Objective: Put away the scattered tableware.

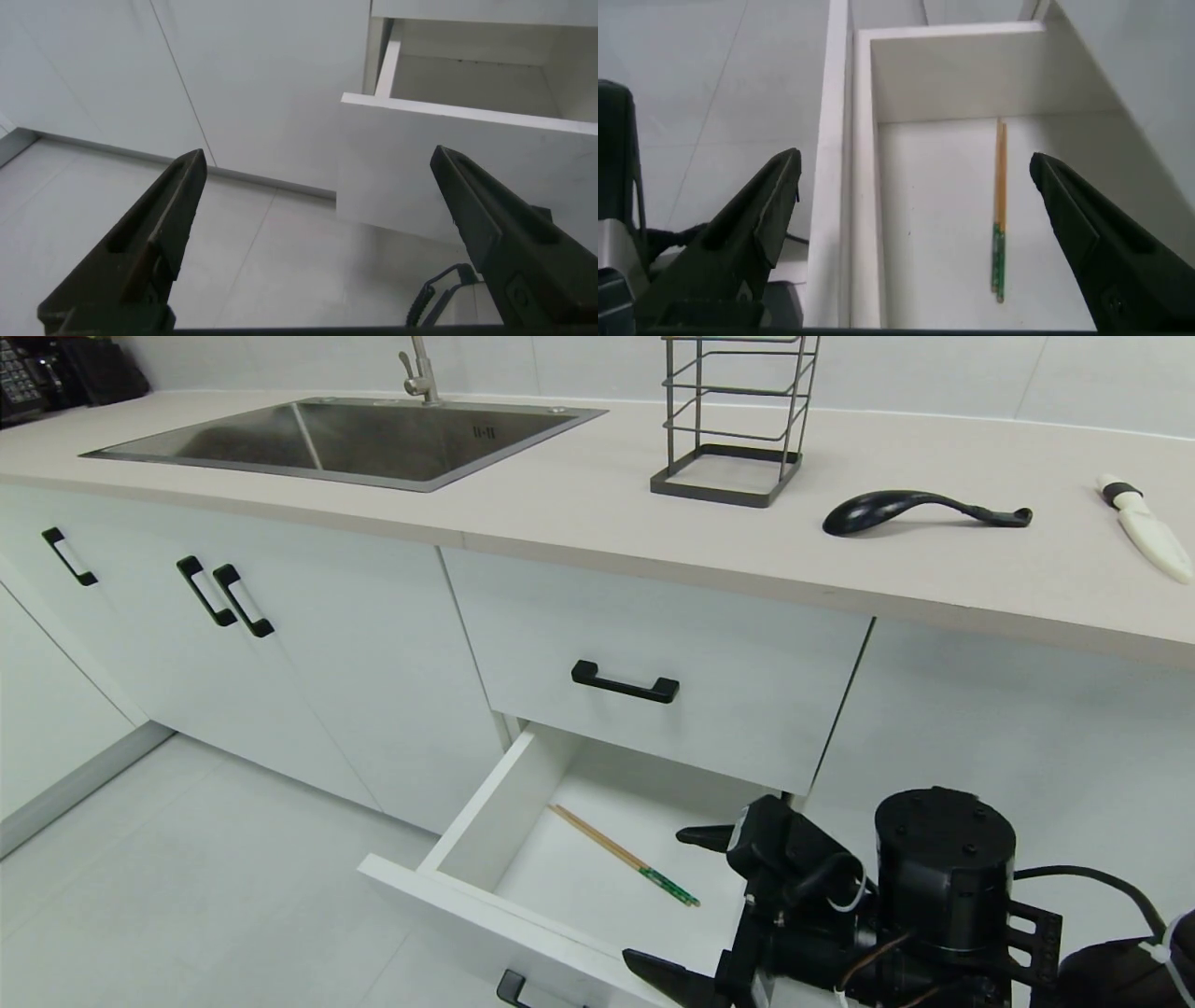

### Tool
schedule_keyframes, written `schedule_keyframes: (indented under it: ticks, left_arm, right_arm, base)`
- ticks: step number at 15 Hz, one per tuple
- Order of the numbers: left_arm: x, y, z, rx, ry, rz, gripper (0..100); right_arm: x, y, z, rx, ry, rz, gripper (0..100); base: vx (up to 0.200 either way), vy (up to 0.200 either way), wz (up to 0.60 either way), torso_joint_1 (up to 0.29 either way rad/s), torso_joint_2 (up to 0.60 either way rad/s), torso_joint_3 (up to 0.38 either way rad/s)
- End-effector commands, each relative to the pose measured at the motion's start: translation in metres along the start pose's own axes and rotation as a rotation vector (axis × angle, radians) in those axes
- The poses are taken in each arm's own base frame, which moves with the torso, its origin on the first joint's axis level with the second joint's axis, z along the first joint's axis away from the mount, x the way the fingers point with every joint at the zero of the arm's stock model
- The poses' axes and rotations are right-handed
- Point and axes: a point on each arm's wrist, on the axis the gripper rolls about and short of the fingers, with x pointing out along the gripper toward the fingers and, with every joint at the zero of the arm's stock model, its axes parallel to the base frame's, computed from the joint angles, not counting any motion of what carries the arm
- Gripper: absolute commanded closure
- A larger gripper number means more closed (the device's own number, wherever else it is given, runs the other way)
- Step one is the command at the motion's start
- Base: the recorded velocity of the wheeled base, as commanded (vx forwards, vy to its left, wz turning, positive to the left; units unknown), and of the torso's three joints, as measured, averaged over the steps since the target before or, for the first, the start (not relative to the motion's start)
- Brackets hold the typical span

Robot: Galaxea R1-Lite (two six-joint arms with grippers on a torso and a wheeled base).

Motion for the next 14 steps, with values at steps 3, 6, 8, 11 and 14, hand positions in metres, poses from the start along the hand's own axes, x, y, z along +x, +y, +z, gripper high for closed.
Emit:
schedule_keyframes:
  ticks: [3, 6, 8, 11, 14]
  left_arm:
    - [0.0, 0.0, 0.0, 0.0, 0.0, 0.0, 0]
    - [0.0, 0.0, 0.0, 0.0, 0.0, 0.0, 0]
    - [0.0, 0.0, 0.0, 0.0, 0.0, 0.0, 0]
    - [0.0, 0.0, 0.0, 0.0, 0.0, 0.0, 0]
    - [0.0, 0.0, 0.0, 0.0, 0.0, 0.0, 0]
  right_arm:
    - [0.001, 0.003, -0.0078, -0.001, 0.031, 0.007, 0]
    - [0.0006, 0.0043, -0.0071, 0.001, 0.029, 0.009, 0]
    - [-0.0002, 0.0051, -0.0076, 0.001, 0.032, 0.012, 0]
    - [-0.0006, 0.0053, -0.0083, 0.001, 0.035, 0.012, 0]
    - [-0.0003, 0.0056, -0.0079, -0.001, 0.033, 0.013, 0]
  base:
    - [0.0, 0.0, 0.0, 0.0, 0.0, 0.0]
    - [0.0, 0.0, 0.0, 0.0, 0.0, 0.0]
    - [0.0, 0.0, 0.0, 0.035, -0.04, -0.018]
    - [0.0, 0.0, 0.0, 0.186, -0.11, -0.058]
    - [0.0, 0.0, 0.0, 0.259, -0.25, -0.22]
